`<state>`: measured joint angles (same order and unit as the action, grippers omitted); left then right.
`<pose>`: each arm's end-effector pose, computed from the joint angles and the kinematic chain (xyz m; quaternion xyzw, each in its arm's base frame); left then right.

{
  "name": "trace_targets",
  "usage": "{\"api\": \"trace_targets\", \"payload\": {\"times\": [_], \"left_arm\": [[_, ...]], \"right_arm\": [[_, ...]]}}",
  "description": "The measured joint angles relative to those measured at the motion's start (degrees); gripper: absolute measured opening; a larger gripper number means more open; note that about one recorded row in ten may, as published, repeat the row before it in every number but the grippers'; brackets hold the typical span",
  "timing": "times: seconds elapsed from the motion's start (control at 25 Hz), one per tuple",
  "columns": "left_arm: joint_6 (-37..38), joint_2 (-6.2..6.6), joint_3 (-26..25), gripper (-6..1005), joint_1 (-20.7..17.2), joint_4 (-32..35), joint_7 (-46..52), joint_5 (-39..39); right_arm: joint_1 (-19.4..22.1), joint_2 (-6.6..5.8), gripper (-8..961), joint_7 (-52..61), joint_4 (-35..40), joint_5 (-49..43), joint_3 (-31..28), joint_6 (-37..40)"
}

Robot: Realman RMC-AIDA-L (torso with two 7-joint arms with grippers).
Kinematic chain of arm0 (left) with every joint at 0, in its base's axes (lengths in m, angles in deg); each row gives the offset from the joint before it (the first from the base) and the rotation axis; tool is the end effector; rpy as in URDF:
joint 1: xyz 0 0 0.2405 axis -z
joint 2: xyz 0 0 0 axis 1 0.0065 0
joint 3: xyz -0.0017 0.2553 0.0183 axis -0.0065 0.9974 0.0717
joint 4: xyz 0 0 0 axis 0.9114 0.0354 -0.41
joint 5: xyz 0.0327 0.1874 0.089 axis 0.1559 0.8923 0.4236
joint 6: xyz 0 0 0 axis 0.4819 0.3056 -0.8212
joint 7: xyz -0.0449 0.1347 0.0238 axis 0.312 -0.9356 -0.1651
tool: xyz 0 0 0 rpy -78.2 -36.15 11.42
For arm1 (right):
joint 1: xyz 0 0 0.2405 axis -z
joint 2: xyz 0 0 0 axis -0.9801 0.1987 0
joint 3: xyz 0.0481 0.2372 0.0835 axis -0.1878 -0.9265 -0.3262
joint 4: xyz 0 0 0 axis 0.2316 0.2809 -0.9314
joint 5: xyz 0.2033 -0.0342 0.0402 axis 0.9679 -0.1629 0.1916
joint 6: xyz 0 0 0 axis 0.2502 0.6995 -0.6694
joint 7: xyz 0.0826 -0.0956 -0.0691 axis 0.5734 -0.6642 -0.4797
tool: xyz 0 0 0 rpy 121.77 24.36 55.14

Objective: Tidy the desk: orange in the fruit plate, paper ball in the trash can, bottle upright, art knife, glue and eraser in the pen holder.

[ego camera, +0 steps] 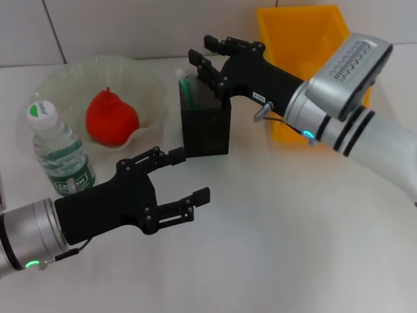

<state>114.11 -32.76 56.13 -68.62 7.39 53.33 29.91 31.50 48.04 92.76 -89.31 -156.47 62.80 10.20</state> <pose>-0.2365 0.2852 -0.0541 -0.9149 -0.1148 -0.3642 0.1310 0.1927 0.3963 -0.0692 -0.8556 0.1021 0.3505 0.3670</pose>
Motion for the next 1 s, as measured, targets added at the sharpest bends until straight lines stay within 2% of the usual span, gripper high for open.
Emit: {"api": "trace_targets", "payload": {"times": [0.12,0.24,0.28,0.4,0.44,0.48,0.6,0.64,0.68,0.76,0.92,1.0], "left_arm": [[0.08,-0.01,0.01,822,-0.11,-0.01,-0.11,0.02],[0.22,-0.01,0.01,822,-0.23,-0.04,-0.38,0.05],[0.25,0.00,0.01,822,-0.24,-0.03,-0.42,0.06],[0.28,0.02,0.01,822,-0.24,0.02,-0.46,0.08],[0.30,0.07,0.01,822,-0.34,0.23,-0.57,0.09],[0.32,0.06,0.00,822,-0.36,0.28,-0.60,0.09],[0.32,0.15,-0.24,822,-0.42,0.32,-0.68,0.09],[0.32,0.32,-0.23,822,-0.43,0.33,-0.53,0.09],[0.32,0.32,-0.23,822,-0.43,0.33,-0.53,0.09],[0.42,0.60,-0.14,822,-0.19,0.54,0.21,0.68],[1.46,1.48,-0.62,822,1.15,1.38,3.58,4.77],[1.74,1.84,-0.64,822,2.02,1.48,5.24,6.91]], "right_arm": [[1.29,0.00,274,0.01,0.07,0.18,-0.41,3.45],[2.62,-0.29,441,3.54,1.09,0.14,-0.37,7.35],[4.00,-0.47,497,8.28,3.42,-0.01,-0.10,11.26],[5.09,-0.52,591,10.90,5.40,-0.08,-0.01,13.92],[7.71,-0.54,622,17.01,10.49,-0.01,-0.02,19.93],[7.71,-0.54,653,17.01,10.49,-0.01,-0.02,19.93],[11.88,-0.60,739,24.48,20.19,0.10,0.37,29.67],[14.82,-0.82,763,27.76,26.74,0.06,3.70,36.65],[14.82,-0.82,786,27.76,26.74,0.06,3.70,36.65],[17.57,-1.38,833,30.95,32.50,0.10,9.47,42.15],[22.14,-2.33,833,33.66,41.28,0.12,24.30,51.60],[22.89,-2.39,833,34.66,43.31,0.16,27.90,52.90]]}}
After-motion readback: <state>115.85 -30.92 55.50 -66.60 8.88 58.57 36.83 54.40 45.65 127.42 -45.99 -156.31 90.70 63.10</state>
